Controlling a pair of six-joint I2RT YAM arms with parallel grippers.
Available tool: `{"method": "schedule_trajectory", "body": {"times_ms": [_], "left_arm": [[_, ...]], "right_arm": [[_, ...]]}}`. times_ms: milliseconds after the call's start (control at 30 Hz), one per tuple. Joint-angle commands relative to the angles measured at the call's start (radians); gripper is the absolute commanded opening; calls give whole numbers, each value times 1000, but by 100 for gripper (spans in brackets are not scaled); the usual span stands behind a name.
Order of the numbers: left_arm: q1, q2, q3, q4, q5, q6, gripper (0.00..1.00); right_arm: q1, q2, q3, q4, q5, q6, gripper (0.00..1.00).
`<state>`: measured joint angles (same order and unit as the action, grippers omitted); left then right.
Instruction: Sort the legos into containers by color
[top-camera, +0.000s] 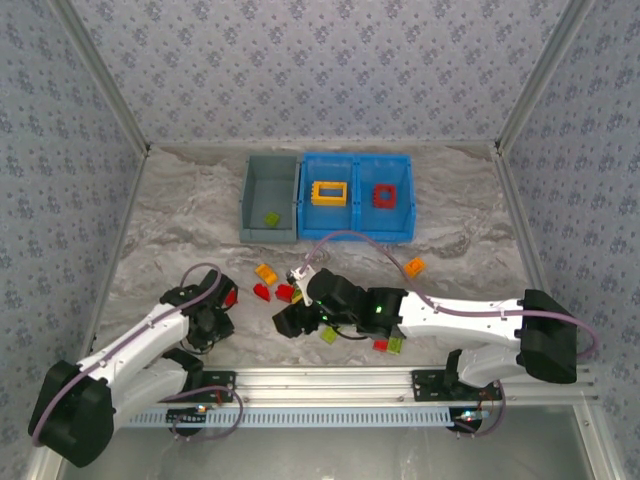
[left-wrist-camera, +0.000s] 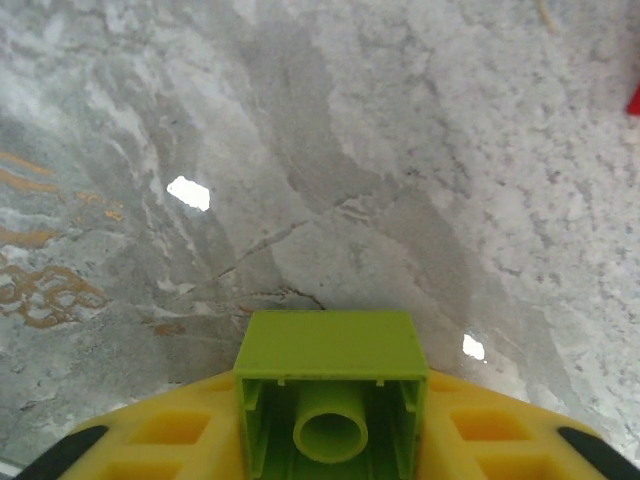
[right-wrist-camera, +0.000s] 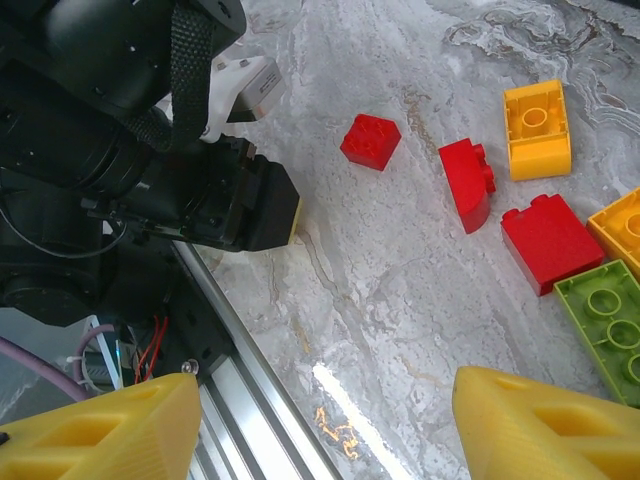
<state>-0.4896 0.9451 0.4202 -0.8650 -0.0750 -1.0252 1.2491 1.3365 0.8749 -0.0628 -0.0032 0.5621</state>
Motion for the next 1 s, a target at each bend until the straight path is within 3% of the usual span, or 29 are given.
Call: {"method": "schedule_trajectory", "body": {"times_ms": [0,200,433,700,967], "left_arm": [[1,-1,22,56,50,11,31],[-56,-48,197,-37,2,14,26],[-106,269,614,-31,-33,169,26],[-22,736,1050,5,-2,341,27],[52,1027,1329,-58,-50,425,27]], "right_arm": [[2,0,13,-6,24,13,70],[5,-74,15,-12,143,-16,68],[-6,-95,116,-12,469,-139,68],[-63,-21,243,-81,510,-157,68],[-75,-12,241,-115,502,-116,69]]}}
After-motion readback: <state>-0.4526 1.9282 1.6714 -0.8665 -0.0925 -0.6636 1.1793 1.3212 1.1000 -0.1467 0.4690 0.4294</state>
